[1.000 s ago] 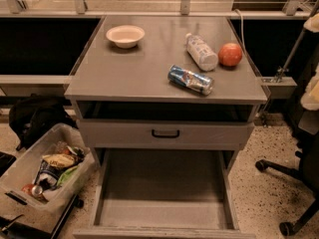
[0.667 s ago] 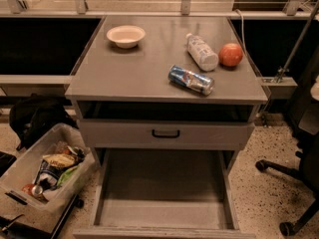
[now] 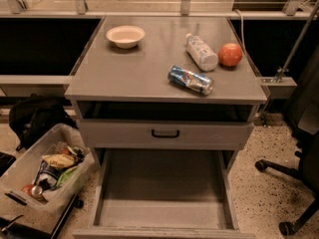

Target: Place apple into middle drawer

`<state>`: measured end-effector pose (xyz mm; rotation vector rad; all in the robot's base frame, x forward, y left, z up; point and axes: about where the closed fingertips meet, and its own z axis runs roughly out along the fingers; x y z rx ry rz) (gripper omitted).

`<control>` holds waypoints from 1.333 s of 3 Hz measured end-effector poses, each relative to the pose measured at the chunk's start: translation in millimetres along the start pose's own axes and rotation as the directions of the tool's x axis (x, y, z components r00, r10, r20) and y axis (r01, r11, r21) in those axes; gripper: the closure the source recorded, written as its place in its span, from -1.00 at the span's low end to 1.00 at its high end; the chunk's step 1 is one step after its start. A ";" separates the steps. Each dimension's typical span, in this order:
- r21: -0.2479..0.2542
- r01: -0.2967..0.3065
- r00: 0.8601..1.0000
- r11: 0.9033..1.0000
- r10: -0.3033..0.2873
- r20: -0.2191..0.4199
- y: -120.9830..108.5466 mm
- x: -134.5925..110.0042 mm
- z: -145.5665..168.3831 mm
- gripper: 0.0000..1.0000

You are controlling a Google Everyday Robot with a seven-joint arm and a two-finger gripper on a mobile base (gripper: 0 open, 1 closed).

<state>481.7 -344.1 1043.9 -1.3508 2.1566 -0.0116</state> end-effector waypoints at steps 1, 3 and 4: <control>-0.033 -0.007 0.987 0.999 0.012 0.162 -31.1 16.9 20.2 -1.00; 0.002 0.012 0.862 1.000 -0.011 0.507 -70.9 -26.6 1.0 -1.00; 0.027 -0.005 0.863 1.000 -0.009 0.504 -83.4 -36.3 0.5 -1.00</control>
Offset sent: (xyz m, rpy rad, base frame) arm 0.0862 -0.0559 0.1572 0.5251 -0.4629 0.2524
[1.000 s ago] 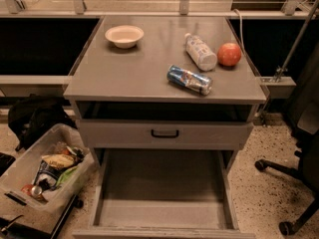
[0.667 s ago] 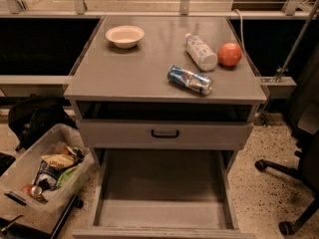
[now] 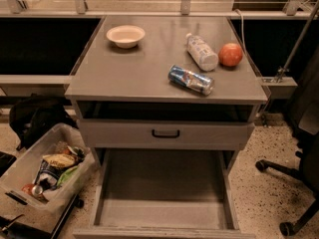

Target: Place apple into middle drawer

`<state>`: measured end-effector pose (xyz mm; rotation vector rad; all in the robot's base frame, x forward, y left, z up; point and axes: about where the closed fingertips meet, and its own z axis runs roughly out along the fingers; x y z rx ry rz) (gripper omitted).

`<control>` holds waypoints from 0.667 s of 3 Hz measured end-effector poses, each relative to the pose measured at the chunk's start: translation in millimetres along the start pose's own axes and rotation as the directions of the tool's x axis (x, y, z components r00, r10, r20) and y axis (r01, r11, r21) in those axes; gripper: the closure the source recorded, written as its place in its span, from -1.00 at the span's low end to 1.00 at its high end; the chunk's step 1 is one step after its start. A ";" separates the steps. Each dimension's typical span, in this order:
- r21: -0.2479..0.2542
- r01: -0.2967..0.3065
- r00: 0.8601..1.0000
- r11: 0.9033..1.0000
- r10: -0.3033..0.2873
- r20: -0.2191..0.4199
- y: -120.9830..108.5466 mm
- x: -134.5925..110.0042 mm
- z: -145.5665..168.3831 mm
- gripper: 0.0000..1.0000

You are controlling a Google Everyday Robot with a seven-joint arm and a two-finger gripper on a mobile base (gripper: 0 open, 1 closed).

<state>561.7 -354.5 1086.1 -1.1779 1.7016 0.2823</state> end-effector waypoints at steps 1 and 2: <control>-0.001 -0.045 0.998 0.999 0.045 -0.047 -9.1 19.9 19.3 -1.00; -0.001 -0.045 0.998 0.999 0.045 -0.047 -9.2 19.9 19.3 -1.00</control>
Offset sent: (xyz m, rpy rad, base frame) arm 0.0139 -0.0034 -0.0202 -0.0131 0.0526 -0.0287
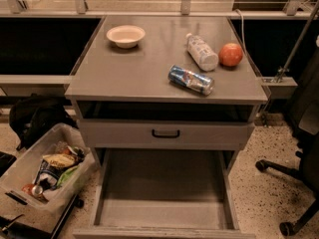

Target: Place apple into middle drawer

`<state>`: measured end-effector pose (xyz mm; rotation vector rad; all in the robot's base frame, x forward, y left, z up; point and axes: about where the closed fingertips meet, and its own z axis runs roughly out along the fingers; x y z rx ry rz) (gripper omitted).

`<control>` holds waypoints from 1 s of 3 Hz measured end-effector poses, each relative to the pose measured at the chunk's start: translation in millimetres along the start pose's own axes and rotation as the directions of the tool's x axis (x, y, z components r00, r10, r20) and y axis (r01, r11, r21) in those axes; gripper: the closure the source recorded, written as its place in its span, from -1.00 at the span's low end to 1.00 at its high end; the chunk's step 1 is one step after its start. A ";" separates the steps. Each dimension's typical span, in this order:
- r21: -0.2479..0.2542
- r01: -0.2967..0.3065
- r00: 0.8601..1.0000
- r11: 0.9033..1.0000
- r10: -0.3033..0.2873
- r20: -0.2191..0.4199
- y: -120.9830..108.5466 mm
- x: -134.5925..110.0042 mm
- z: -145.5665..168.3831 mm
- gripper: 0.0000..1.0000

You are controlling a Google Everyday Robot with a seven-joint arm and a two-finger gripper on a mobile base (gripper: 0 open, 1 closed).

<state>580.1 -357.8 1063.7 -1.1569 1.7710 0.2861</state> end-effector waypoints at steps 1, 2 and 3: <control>0.116 -0.095 0.992 0.989 0.103 -0.072 -29.9 20.9 1.3 -1.00; 0.261 -0.192 0.967 0.946 0.228 -0.117 -59.9 38.8 -9.5 -1.00; 0.261 -0.192 0.967 0.946 0.228 -0.117 -59.9 38.9 -9.4 -1.00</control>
Offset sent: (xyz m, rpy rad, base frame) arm 0.0177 -0.0201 -0.0067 -0.0099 0.0285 -0.1242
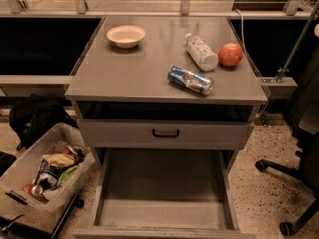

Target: Place apple into middle drawer

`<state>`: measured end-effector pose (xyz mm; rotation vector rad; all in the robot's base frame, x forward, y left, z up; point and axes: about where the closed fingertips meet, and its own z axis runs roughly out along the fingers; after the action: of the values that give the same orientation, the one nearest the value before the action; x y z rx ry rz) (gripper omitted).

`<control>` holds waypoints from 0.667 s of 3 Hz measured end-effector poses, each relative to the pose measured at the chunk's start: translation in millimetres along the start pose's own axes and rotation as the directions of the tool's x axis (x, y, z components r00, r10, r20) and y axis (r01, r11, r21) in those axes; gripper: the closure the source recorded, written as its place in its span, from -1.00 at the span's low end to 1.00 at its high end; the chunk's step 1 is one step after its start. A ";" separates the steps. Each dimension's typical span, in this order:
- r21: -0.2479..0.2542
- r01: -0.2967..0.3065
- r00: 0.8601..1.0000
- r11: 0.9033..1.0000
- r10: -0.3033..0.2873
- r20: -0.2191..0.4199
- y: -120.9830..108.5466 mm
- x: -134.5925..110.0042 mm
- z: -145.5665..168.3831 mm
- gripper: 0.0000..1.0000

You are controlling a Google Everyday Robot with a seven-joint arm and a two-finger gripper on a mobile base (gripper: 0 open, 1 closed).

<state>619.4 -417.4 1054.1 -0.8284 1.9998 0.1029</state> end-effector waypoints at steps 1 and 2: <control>0.017 -0.011 1.000 1.000 0.012 -0.021 -7.0 4.5 15.6 -1.00; -0.033 -0.043 0.993 0.999 0.039 -0.111 -2.5 33.4 64.2 -1.00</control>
Offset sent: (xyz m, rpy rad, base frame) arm 0.0680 0.0046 -0.1135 -0.0444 0.2552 -0.0198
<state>657.0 -411.8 992.4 -0.8316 2.1242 0.1186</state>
